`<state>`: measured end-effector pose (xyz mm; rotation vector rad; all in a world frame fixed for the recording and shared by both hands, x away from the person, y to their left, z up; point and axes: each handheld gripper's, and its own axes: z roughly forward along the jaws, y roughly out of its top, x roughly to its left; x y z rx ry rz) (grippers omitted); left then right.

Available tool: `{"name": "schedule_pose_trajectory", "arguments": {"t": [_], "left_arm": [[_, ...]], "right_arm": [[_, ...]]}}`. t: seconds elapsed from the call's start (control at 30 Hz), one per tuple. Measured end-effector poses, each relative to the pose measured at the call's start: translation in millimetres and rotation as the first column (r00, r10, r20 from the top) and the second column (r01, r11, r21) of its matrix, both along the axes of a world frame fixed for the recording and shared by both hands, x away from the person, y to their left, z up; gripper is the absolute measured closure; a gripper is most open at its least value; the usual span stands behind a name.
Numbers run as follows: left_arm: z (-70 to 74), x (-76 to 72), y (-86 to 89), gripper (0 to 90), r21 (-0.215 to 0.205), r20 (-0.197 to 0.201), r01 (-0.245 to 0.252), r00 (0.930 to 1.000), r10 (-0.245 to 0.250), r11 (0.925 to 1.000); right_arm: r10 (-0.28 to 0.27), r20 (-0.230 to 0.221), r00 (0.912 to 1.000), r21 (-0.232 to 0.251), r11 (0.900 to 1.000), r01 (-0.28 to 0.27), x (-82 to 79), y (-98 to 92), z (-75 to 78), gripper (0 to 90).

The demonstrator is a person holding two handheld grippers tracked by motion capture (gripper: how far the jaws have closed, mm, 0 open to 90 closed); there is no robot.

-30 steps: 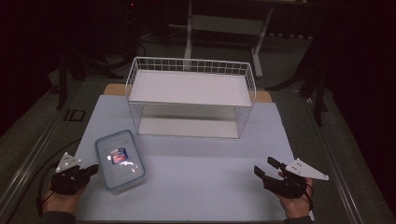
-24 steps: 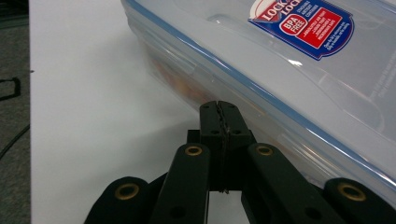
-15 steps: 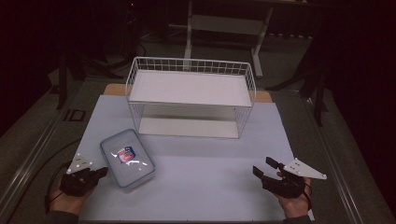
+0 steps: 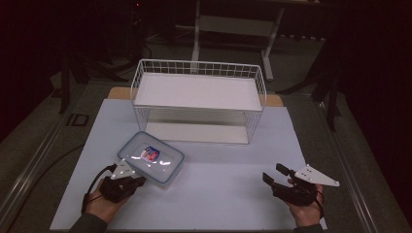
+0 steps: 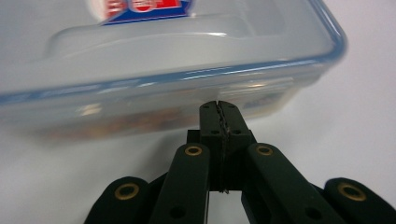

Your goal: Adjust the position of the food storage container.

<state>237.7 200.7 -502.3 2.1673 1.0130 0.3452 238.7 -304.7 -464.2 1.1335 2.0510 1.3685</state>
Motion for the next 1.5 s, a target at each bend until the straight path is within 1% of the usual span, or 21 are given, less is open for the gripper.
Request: {"name": "schedule_pose_trajectory", "arguments": {"t": [0.13,0.2,0.23,0.3,0.37,0.43,0.5,0.57,0.6,0.63,0.67,0.7,0.8,0.93,1.03,1.07,1.17,1.2,1.33,1.47,1.5], "left_arm": [[2.3,2.1,-14.5,89.7,0.004,0.009,0.047,0.9988,-0.047,0.9989],[6.3,-0.8,-11.9,89.7,0.003,0.027,0.058,0.998,-0.058,0.9983],[7.7,-1.3,-10.0,89.7,-0.001,0.032,0.056,0.9979,-0.056,0.9984],[14.0,-1.3,0.0,89.8,-0.034,0.048,0.029,0.9985,-0.028,0.999],[22.4,3.0,14.3,89.8,-0.047,0.077,-0.018,0.9968,0.021,0.9988],[30.4,9.9,27.1,89.8,-0.058,0.102,-0.062,0.9925,0.068,0.9964],[37.3,19.5,39.1,89.8,-0.064,0.133,-0.106,0.9845,0.114,0.9923],[41.1,29.4,48.3,89.8,-0.076,0.147,-0.153,0.9756,0.163,0.9853],[42.9,37.9,54.1,89.8,-0.082,0.157,-0.184,0.9681,0.195,0.9795],[42.9,43.6,56.9,89.8,-0.082,0.159,-0.201,0.9643,0.212,0.9762],[42.9,43.6,56.9,89.8,-0.082,0.159,-0.201,0.9643,0.212,0.9762],[40.4,54.0,60.0,89.8,-0.067,0.161,-0.225,0.9591,0.233,0.9721],[32.8,67.1,62.4,89.8,-0.044,0.156,-0.259,0.9522,0.262,0.9649],[21.9,83.4,69.5,89.8,-0.028,0.131,-0.315,0.9399,0.315,0.9488],[13.2,92.3,72.3,89.8,0.012,0.097,-0.327,0.941,0.324,0.9451],[11.2,93.3,72.1,89.8,0.014,0.088,-0.324,0.9428,0.321,0.946],[8.7,91.6,68.4,89.8,0.006,0.086,-0.301,0.9501,0.3,0.9535],[8.9,90.2,66.8,89.9,0.012,0.097,-0.307,0.9474,0.305,0.9515],[9.5,87.3,68.4,89.9,-0.004,0.086,-0.309,0.9473,0.309,0.9509],[8.9,82.9,65.1,89.9,-0.01,0.089,-0.295,0.9515,0.294,0.9555],[8.6,78.8,60.5,89.9,-0.015,0.09,-0.28,0.9558,0.28,0.9599]], "right_arm": [[-0.004,-0.001,1.0,0.006,1.0,0.004,-0.4,-1.4,0.2,33.5],[-0.007,0.002,1.0,0.01,1.0,0.007,-0.9,-2.7,0.4,33.5],[-0.008,0.001,1.0,0.013,1.0,0.008,-1.0,-3.4,0.4,33.5],[-0.011,-0.001,0.9999,0.013,1.0,0.011,-0.7,-3.8,0.2,33.6],[-0.009,-0.001,1.0,0.014,1.0,0.009,-0.7,-3.4,0.2,33.6],[-0.007,0.002,1.0,0.012,1.0,0.007,-1.0,-2.4,0.5,33.6],[-0.006,0.003,1.0,0.011,1.0,0.006,-0.9,-1.9,0.5,33.6],[-0.007,0.0,1.0,0.012,1.0,0.007,-0.5,-1.7,0.4,33.6],[-0.007,-0.001,1.0,0.011,1.0,0.007,-0.3,-1.8,0.3,33.6],[-0.008,-0.001,1.0,0.012,1.0,0.008,-0.1,-2.1,0.1,33.6],[-0.008,-0.002,1.0,0.011,1.0,0.008,0.1,-2.3,0.0,33.6],[-0.009,-0.001,1.0,0.01,1.0,0.009,0.1,-2.5,-0.2,33.6],[-0.01,-0.002,0.9999,0.015,1.0,0.01,-0.3,-3.0,0.2,33.6],[-0.01,0.0,0.9999,0.015,1.0,0.01,-0.7,-3.8,0.4,33.6],[-0.009,-0.002,1.0,0.016,1.0,0.009,-0.1,-3.7,-0.1,33.6],[-0.009,-0.003,1.0,0.016,1.0,0.009,0.0,-3.6,-0.2,33.6],[-0.008,-0.001,1.0,0.017,1.0,0.008,-0.4,-3.9,0.4,33.6],[-0.009,0.0,1.0,0.019,1.0,0.009,-0.2,-4.1,0.1,33.6],[-0.008,-0.002,1.0,0.019,1.0,0.008,-0.1,-3.7,-0.2,33.6],[-0.005,-0.002,1.0,0.014,1.0,0.005,0.0,-2.6,-0.3,33.6],[-0.004,-0.002,1.0,0.015,1.0,0.004,0.3,-2.4,-0.6,33.6]]}}
